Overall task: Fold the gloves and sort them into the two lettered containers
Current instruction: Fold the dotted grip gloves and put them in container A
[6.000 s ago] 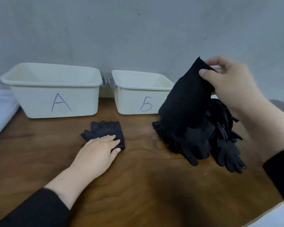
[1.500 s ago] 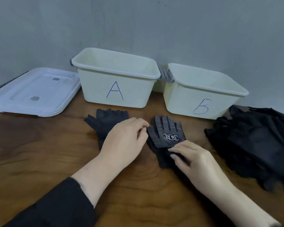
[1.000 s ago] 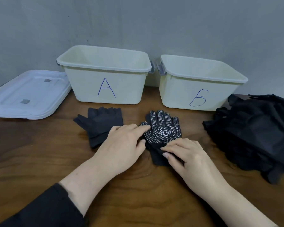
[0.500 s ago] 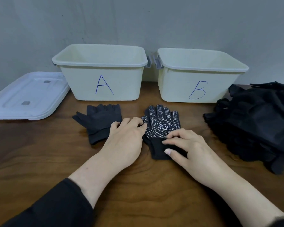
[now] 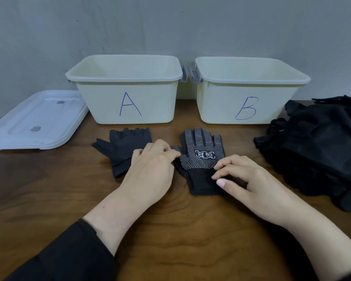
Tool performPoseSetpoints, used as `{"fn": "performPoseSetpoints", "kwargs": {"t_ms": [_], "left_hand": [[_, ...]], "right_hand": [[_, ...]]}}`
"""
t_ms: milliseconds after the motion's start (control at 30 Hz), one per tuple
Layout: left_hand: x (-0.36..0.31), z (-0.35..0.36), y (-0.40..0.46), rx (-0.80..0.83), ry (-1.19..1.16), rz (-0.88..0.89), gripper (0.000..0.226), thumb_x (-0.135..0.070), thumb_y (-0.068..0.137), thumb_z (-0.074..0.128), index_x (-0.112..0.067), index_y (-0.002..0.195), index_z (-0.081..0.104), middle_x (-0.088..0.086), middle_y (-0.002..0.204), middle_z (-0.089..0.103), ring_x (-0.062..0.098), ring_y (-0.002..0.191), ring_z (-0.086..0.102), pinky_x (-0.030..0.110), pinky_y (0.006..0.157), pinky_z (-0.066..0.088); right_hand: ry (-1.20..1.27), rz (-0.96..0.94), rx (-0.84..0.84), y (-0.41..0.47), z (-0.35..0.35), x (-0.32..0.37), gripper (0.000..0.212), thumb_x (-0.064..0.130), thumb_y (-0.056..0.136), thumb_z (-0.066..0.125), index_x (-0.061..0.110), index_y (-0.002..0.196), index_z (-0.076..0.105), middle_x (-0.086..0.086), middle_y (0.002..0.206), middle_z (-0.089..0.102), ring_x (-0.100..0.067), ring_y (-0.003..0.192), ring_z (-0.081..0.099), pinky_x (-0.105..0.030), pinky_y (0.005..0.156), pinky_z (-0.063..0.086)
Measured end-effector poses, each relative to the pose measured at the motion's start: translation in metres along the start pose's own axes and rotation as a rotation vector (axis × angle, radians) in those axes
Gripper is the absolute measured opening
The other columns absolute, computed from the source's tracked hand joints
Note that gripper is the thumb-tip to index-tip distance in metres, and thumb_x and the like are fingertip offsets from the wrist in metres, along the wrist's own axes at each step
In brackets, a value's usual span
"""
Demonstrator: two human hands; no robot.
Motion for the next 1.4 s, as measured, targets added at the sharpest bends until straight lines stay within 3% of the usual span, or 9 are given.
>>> {"fn": "performPoseSetpoints", "kwargs": {"t_ms": [133,267,433,600,733,900,1133,1300,1400], "left_hand": [[-0.005,-0.01,-0.003,-0.058,-0.121,0.177,0.037,-0.025,0.096,0.043,-0.033,0.127,0.061,-0.014,0.121,0.05,0.011,0.114,0.045,0.037,0.102,0.033],[-0.01,0.002,-0.015,0.211,-0.086,0.342,0.048,-0.055,0.098,0.036,-0.039,0.141,0.05,-0.022,0.15,0.034,0.0,0.14,0.022,0.032,0.116,0.013],[-0.012,-0.002,-0.011,0.195,-0.132,0.347,0.068,-0.078,0.082,0.032,-0.041,0.136,0.052,-0.027,0.146,0.037,-0.009,0.137,0.02,0.03,0.117,0.009],[-0.014,0.005,-0.008,0.158,-0.078,0.408,0.048,-0.058,0.092,0.044,-0.039,0.134,0.056,-0.023,0.129,0.048,0.002,0.124,0.038,0.033,0.109,0.025],[-0.013,0.007,-0.006,0.096,-0.118,0.389,0.028,-0.034,0.097,0.048,-0.035,0.117,0.068,-0.022,0.116,0.056,0.004,0.112,0.046,0.028,0.101,0.025],[-0.016,0.001,-0.006,0.08,-0.23,0.31,0.014,-0.033,0.099,0.052,-0.038,0.102,0.065,-0.021,0.1,0.06,0.001,0.103,0.049,0.028,0.101,0.028],[-0.015,0.004,-0.001,0.025,-0.498,-0.034,0.033,-0.036,0.091,0.068,-0.038,0.123,0.062,-0.016,0.085,0.063,-0.006,0.086,0.058,0.006,0.077,0.039],[-0.017,0.003,0.002,-0.009,-0.366,0.024,0.052,-0.032,0.086,0.073,-0.042,0.13,0.049,-0.018,0.093,0.054,0.003,0.092,0.054,0.023,0.087,0.044],[-0.018,0.002,0.003,-0.015,-0.198,0.109,0.042,-0.031,0.087,0.071,-0.038,0.127,0.058,-0.016,0.113,0.046,0.006,0.105,0.045,0.032,0.094,0.036]], "right_hand": [[-0.017,0.016,0.146,-0.002,-0.006,-0.008,0.034,0.047,0.086,0.073,0.047,0.119,0.067,0.034,0.13,0.048,-0.002,0.134,0.039,-0.035,0.114,0.033],[-0.178,-0.083,0.036,0.002,0.002,-0.004,0.026,0.047,0.088,0.069,0.039,0.112,0.072,0.029,0.119,0.052,0.0,0.122,0.045,-0.035,0.107,0.035],[-0.218,-0.139,-0.06,0.006,0.008,0.003,0.013,0.035,0.092,0.063,0.027,0.1,0.07,0.023,0.111,0.057,0.0,0.112,0.049,-0.032,0.105,0.034],[-0.103,-0.124,-0.007,0.006,0.006,0.003,0.016,0.046,0.094,0.055,0.034,0.1,0.063,0.026,0.12,0.054,-0.002,0.121,0.048,-0.028,0.109,0.029],[-0.122,-0.057,0.107,0.006,0.004,0.0,0.048,0.072,0.079,0.059,0.044,0.119,0.055,0.033,0.128,0.044,0.003,0.133,0.034,-0.022,0.113,0.019],[-0.075,-0.07,-0.088,0.01,0.008,0.0,0.016,0.048,0.091,0.063,0.034,0.094,0.07,0.026,0.107,0.061,-0.002,0.112,0.053,-0.036,0.104,0.036],[0.144,0.156,-0.21,0.024,0.008,-0.001,0.012,0.039,0.091,0.069,0.038,0.102,0.063,0.009,0.084,0.066,-0.006,0.072,0.058,-0.019,0.064,0.045],[0.054,0.141,-0.244,0.03,0.01,-0.002,0.033,0.03,0.085,0.078,0.036,0.109,0.056,0.016,0.093,0.059,-0.005,0.089,0.057,-0.016,0.079,0.043],[-0.084,0.061,-0.251,0.034,0.011,-0.002,0.022,0.032,0.082,0.078,0.031,0.099,0.063,0.019,0.101,0.051,-0.006,0.097,0.05,-0.039,0.091,0.044]]}}
Point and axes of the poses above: each hand's wrist, its own y-axis towards the middle knuckle, its own z-axis out of the palm, x = y × z, the point moved 2 cm from there along y, towards the middle knuckle
